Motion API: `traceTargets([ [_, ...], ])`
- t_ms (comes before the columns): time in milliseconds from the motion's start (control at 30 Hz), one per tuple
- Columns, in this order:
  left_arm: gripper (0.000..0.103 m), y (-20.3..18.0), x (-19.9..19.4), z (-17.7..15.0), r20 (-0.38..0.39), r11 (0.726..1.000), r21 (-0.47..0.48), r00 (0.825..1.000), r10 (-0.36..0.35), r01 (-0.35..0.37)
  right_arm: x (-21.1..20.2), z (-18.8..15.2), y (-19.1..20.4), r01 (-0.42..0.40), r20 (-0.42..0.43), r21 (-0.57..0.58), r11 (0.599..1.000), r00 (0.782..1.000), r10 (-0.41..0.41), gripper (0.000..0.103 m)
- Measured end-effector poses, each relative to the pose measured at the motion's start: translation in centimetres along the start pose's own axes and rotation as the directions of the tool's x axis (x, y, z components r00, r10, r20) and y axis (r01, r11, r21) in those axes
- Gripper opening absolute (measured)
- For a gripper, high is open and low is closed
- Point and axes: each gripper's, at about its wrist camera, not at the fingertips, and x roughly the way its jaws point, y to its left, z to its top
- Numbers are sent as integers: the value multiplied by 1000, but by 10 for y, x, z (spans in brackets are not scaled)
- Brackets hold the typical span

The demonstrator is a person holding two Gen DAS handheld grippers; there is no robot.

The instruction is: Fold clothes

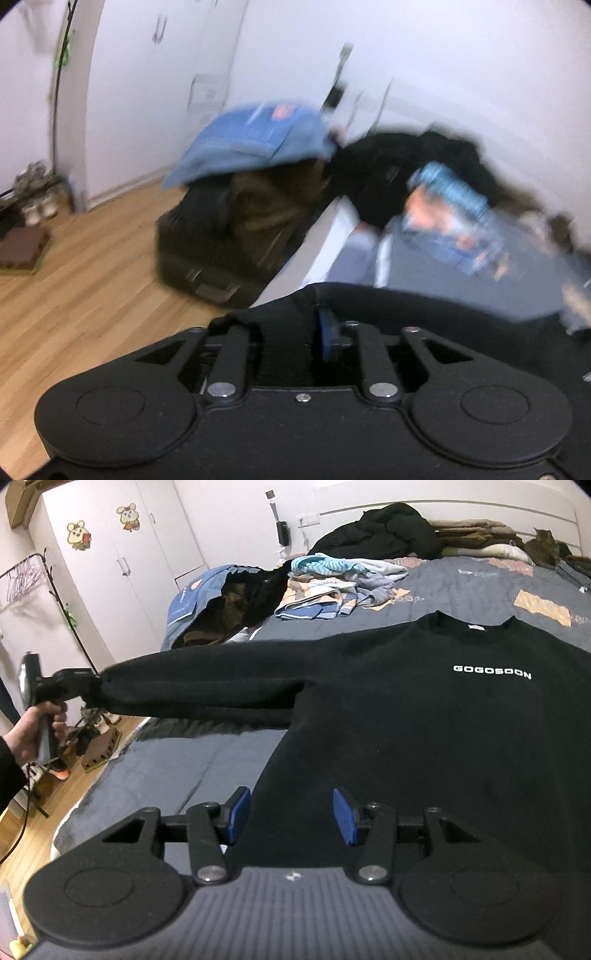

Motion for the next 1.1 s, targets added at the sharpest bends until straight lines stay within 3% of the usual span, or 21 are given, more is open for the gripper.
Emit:
traceTargets([
  [33, 56, -1, 9, -4, -61, 998, 17, 996, 63, -63, -1, 0, 0, -3, 1, 2, 1000, 1000, 3, 49],
  [67, 62, 1, 16, -10, -117, 992, 28, 985, 127, -125, -1, 0, -1, -5, 2, 3, 1000, 1000, 5, 49],
  [167, 62, 20, 8, -27, -119, 975, 25, 968, 221, -220, -4, -1, -2, -13, 4, 9, 1000, 1000, 13, 49],
  [233, 62, 40, -10, -34, -88, 969, -71, 969, 230, -236, -5, -2, -3, -18, 6, 12, 1000, 1000, 18, 49],
  [267, 62, 49, -20, -38, -73, 968, -125, 975, 210, -218, -6, -2, -3, -21, 7, 14, 1000, 1000, 20, 49],
  [333, 62, 51, -38, -48, -62, 977, -179, 993, 105, -115, -7, -2, -4, -26, 9, 17, 1000, 1000, 26, 49],
  [400, 62, 22, -50, -62, -62, 993, -120, 998, 14, -22, -9, -3, -5, -31, 10, 21, 999, 999, 31, 49],
  [500, 62, -25, -56, -82, -84, 992, -70, 990, -111, 106, -12, -3, -4, -39, 16, 27, 999, 999, 38, 49],
  [600, 62, -76, -48, -99, -122, 973, -77, 967, -225, 216, -19, -4, -5, -33, 26, 30, 999, 999, 32, 49],
  [733, 61, -136, -26, -120, -177, 922, -145, 907, -382, 359, -33, -6, -10, -17, 37, 35, 999, 999, 16, 49],
  [900, 58, -197, 9, -131, -226, 892, -212, 868, -442, 399, -43, -7, -23, -3, 43, 60, 998, 999, 1, 49],
  [1033, 35, -234, 41, -139, -256, 863, -297, 837, -484, 409, -49, -8, -32, 5, 47, 77, 997, 999, -9, 49],
  [1100, 35, -236, 58, -143, -257, 847, -373, 834, -487, 380, -51, -8, -38, 9, 47, 86, 996, 999, -13, 49],
])
